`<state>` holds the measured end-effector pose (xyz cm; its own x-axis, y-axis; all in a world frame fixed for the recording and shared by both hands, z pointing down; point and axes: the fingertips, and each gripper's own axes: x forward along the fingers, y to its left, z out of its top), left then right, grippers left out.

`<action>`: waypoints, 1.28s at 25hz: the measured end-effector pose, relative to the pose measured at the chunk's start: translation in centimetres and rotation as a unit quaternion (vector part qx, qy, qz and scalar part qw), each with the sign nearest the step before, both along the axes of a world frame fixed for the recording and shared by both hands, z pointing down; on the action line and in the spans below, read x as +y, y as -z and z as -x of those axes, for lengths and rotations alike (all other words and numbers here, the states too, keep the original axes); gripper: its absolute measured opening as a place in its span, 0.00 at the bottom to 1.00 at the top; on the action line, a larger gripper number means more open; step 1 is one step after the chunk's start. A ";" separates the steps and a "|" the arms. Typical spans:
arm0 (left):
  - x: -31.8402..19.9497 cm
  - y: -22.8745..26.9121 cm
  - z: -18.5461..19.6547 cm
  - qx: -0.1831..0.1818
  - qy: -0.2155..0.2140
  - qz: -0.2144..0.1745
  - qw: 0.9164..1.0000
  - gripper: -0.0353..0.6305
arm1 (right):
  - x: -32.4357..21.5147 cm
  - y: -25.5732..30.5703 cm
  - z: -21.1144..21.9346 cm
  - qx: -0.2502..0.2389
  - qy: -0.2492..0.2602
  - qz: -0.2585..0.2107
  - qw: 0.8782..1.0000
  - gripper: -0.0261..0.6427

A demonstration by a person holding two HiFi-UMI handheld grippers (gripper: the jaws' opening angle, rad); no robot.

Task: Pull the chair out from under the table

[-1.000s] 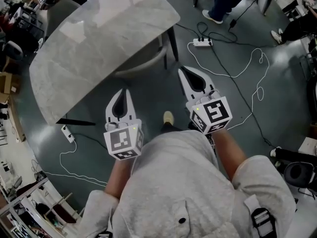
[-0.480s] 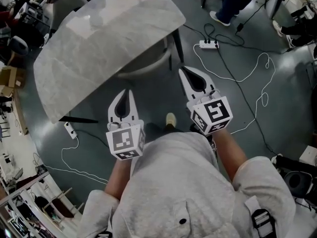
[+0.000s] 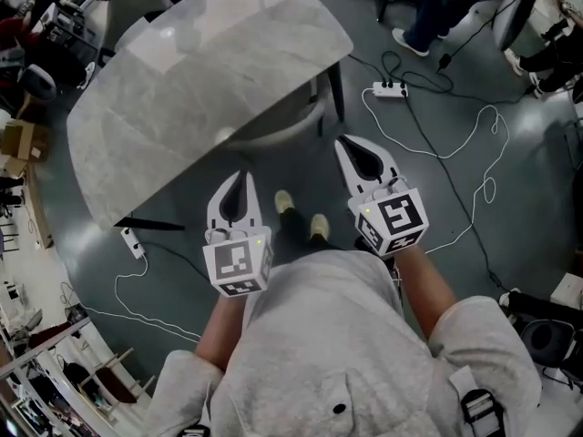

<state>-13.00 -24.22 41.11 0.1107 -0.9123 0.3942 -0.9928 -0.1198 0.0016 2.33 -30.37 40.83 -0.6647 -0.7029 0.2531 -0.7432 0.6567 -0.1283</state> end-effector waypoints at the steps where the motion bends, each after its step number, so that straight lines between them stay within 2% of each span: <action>1: -0.2 -0.1 0.3 0.002 -0.002 0.000 1.000 0.07 | -0.1 0.0 0.3 0.005 -0.001 -0.002 1.000 0.08; 7: -2.0 -0.1 1.9 0.012 -0.008 -0.008 1.000 0.07 | -1.5 -0.4 1.9 0.028 -0.001 -0.005 1.000 0.08; 12: -3.3 -0.7 3.7 0.018 -0.014 -0.001 1.000 0.07 | -2.7 -0.9 3.2 0.037 -0.004 0.003 0.999 0.08; 16: -4.6 -2.3 3.7 0.019 -0.051 0.024 0.998 0.07 | -3.9 -2.1 4.2 0.053 0.003 0.012 0.999 0.08; 20: -5.9 -4.7 3.6 0.022 -0.091 0.060 0.994 0.07 | -5.1 -4.1 5.3 0.089 0.034 0.026 0.995 0.08; 24: -7.2 -8.4 3.8 0.019 -0.139 0.106 0.984 0.08 | -6.6 -7.1 6.6 0.129 0.076 0.052 0.987 0.08; 27: -8.0 -11.0 3.8 0.006 -0.177 0.132 0.975 0.10 | -7.3 -9.8 7.8 0.166 0.127 0.074 0.975 0.13; 30: -8.8 -13.6 2.9 0.006 -0.234 0.163 0.959 0.27 | -7.7 -12.9 8.7 0.220 0.186 0.088 0.953 0.23; 32: -9.2 -15.6 2.4 -0.010 -0.275 0.184 0.944 0.31 | -7.5 -15.6 9.1 0.263 0.230 0.095 0.932 0.25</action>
<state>-15.37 -33.45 56.72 0.5167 -0.5203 0.6799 -0.7812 -0.6115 0.1257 -6.75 -37.90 56.39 -0.6332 -0.2841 0.7200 -0.3821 0.9237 0.0284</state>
